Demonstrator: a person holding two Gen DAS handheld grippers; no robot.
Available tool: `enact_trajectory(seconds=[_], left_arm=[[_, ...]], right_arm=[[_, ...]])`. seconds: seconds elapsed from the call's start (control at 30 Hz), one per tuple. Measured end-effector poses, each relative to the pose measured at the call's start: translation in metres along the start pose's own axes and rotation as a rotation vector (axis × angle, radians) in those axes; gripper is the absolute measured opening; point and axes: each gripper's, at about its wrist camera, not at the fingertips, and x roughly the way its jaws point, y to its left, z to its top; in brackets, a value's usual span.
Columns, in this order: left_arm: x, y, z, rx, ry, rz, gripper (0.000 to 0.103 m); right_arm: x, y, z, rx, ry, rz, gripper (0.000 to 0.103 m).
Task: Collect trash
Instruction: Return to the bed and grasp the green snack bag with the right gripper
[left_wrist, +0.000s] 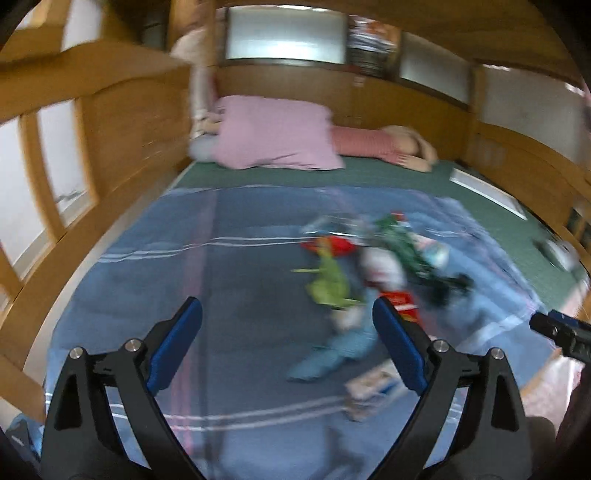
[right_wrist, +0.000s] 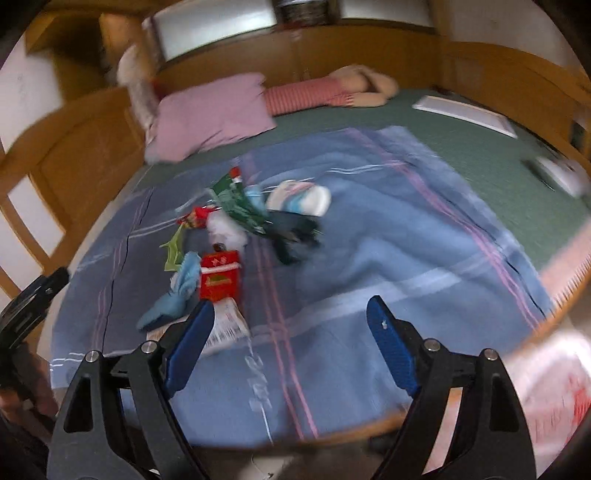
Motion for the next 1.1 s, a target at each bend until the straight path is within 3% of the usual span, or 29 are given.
enact_trajectory(seconds=[0.2,0.4,0.57,0.6,0.67,0.7,0.73,0.8,0.9,1.1], left_arm=[[0.031,0.035,-0.011,-0.063,0.060,0.032,0.093],[0.051,0.040,-0.010,-0.116,0.108,-0.020,0.094],[0.061,0.047,-0.014,-0.183,0.165,-0.058,0.095],[0.062,0.048,-0.014,-0.192,0.169,-0.062,0.095],[0.064,0.048,-0.015,-0.198,0.178,-0.066,0.095],[0.065,0.047,-0.015,-0.197,0.179,-0.066,0.095],[0.065,0.046,-0.016,-0.194,0.181,-0.064,0.095],[0.065,0.044,-0.016,-0.184,0.183,-0.062,0.095],[0.065,0.040,-0.016,-0.169,0.178,-0.056,0.095],[0.063,0.035,-0.016,-0.143,0.168,-0.058,0.095]], right_arm=[[0.090,0.025,0.044,-0.098,0.080,-0.014,0.083],[0.161,0.050,0.063,-0.311,0.179,-0.090,0.083],[0.204,0.044,0.073,-0.290,0.261,-0.100,0.082],[0.208,0.042,0.075,-0.268,0.266,-0.088,0.078],[0.216,0.037,0.079,-0.220,0.288,-0.058,0.056],[0.222,0.032,0.081,-0.183,0.316,-0.040,0.033],[0.225,0.031,0.081,-0.168,0.328,-0.039,0.017],[0.229,0.026,0.081,-0.123,0.336,-0.037,0.011],[0.216,0.014,0.086,-0.035,0.303,0.020,0.009],[0.154,-0.003,0.101,0.028,0.188,0.111,0.009]])
